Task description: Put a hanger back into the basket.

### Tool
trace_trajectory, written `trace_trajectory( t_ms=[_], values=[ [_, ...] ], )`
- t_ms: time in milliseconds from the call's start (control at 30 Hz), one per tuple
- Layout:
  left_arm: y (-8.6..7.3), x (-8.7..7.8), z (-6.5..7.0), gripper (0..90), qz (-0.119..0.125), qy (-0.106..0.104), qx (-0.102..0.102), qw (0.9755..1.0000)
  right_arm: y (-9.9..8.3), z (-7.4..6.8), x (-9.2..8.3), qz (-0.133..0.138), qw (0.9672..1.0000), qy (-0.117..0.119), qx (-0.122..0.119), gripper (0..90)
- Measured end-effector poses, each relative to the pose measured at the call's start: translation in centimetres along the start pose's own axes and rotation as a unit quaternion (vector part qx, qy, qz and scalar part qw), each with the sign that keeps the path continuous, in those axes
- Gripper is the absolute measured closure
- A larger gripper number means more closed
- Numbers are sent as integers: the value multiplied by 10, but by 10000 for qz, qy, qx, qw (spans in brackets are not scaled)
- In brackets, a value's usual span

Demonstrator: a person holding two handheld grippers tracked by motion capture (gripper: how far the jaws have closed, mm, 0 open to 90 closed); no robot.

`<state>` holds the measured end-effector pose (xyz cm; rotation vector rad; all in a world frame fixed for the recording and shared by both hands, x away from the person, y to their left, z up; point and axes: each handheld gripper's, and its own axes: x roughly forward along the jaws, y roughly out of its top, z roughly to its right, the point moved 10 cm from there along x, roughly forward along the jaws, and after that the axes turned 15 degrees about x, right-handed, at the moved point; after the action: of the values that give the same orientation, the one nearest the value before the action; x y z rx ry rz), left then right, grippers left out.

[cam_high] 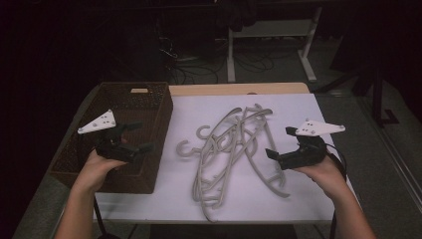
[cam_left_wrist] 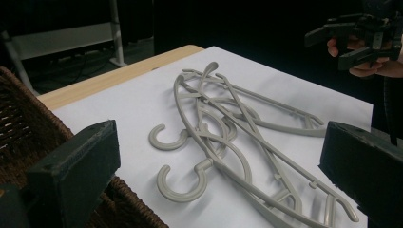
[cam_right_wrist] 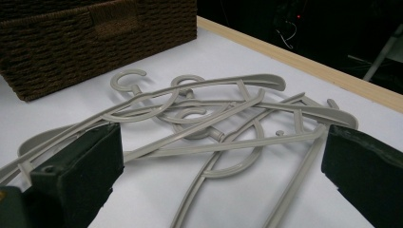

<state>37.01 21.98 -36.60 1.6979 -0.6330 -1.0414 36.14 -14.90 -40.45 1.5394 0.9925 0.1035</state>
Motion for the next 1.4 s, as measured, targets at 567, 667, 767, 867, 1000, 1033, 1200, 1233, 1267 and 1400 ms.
trace_trajectory(
  t_ms=[567,667,767,867,1000,1033,1200,1233,1267,1400],
  values=[
    [20,37,37,0,-128,-5,-183,9998,-19,7,19,-347,9993,-101,-23,0],
    [19,49,45,0,-217,25,-171,9996,-21,7,22,-383,9992,-104,-27,0],
    [18,61,53,0,-262,8,-164,9995,-23,9,23,-408,9991,-89,-1,1],
    [15,74,62,0,-348,-53,-136,9993,-24,8,25,-435,9990,-60,8,4],
    [5,93,75,0,-505,-177,-156,9984,-25,3,29,-494,9988,11,-22,42],
    [1,97,77,0,-580,-207,-158,9980,-25,1,31,-520,9986,33,-33,64],
    [-24,116,80,20,-966,-138,-290,9948,-27,-5,39,-619,9980,141,-49,131],
    [-29,119,79,34,-1031,-103,-306,9942,-27,-6,40,-634,9979,146,-54,133],
    [-34,122,77,57,-1091,-62,-312,9935,-27,-7,41,-645,9978,154,-64,133],
    [-45,135,65,158,-1326,241,-322,9903,-28,-9,44,-685,9974,181,-118,135]
  ],
)
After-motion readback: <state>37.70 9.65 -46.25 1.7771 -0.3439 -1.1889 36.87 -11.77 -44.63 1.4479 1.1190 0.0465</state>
